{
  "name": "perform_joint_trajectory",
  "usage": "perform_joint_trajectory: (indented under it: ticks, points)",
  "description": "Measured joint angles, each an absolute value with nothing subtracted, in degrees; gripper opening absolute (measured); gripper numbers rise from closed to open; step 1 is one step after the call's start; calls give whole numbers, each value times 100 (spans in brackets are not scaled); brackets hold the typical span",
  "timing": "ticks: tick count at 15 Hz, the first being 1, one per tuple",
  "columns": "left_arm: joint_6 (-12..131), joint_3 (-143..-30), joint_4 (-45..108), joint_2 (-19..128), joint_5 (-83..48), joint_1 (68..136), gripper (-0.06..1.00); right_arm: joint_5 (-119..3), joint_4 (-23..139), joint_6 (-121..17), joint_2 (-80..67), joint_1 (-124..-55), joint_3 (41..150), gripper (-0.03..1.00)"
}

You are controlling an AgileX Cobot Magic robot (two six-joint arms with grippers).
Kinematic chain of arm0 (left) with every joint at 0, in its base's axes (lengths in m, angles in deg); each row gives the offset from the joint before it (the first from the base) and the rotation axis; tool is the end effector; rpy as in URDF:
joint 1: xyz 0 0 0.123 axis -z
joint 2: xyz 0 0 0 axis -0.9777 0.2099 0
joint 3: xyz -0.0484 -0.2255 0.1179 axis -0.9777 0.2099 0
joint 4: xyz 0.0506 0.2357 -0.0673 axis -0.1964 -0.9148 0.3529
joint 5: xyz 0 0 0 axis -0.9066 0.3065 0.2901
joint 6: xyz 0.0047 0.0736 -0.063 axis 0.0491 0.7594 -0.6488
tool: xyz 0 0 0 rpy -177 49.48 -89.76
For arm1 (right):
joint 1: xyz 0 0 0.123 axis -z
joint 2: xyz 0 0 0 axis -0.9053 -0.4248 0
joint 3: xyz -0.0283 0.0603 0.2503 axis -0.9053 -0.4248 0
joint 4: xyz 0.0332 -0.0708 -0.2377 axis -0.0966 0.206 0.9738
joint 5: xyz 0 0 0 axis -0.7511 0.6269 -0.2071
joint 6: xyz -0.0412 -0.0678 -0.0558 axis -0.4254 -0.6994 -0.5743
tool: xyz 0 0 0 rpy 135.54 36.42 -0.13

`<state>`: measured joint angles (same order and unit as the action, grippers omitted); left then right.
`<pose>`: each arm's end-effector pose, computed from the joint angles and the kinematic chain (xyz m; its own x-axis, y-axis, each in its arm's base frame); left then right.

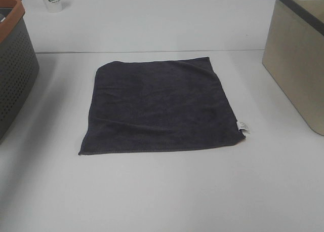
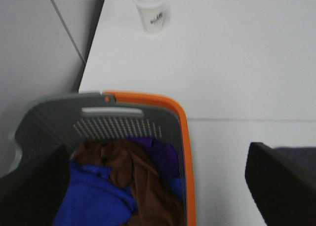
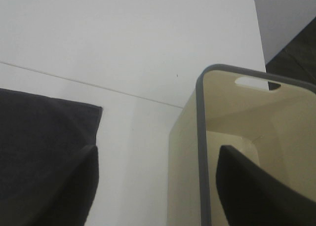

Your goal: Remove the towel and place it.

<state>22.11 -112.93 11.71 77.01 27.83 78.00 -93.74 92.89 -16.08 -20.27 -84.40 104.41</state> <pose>0.3784 0.0073 0.4078 -0.5526 0.0242 -0.8331 -0.0547 0.9964 0.0652 0.3349 0.0852 0.3823 -0.5222 -0.3114 -0.7939 -0.1300 0.9491 -0.2868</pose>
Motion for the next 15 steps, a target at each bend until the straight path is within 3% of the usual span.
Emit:
perform_joint_trajectory:
  ticks: [3,5,9,15]
  points:
    - [2423,-11396,1457,7701,4135,7697,90,-10749,8877,-1923,-2285,-8440,11277,67]
    - [2772,-11390,1864,7673,4783,7697,89,-11671,8241,-2828,-2428,-8388,11587,67]
    - [2887,-10852,2116,6968,4834,7697,89,-11855,5623,-3527,-2462,-7300,11569,67]
    - [2732,-8789,2116,5060,4702,7697,89,-11843,6178,-3562,-1082,-6990,9816,67]
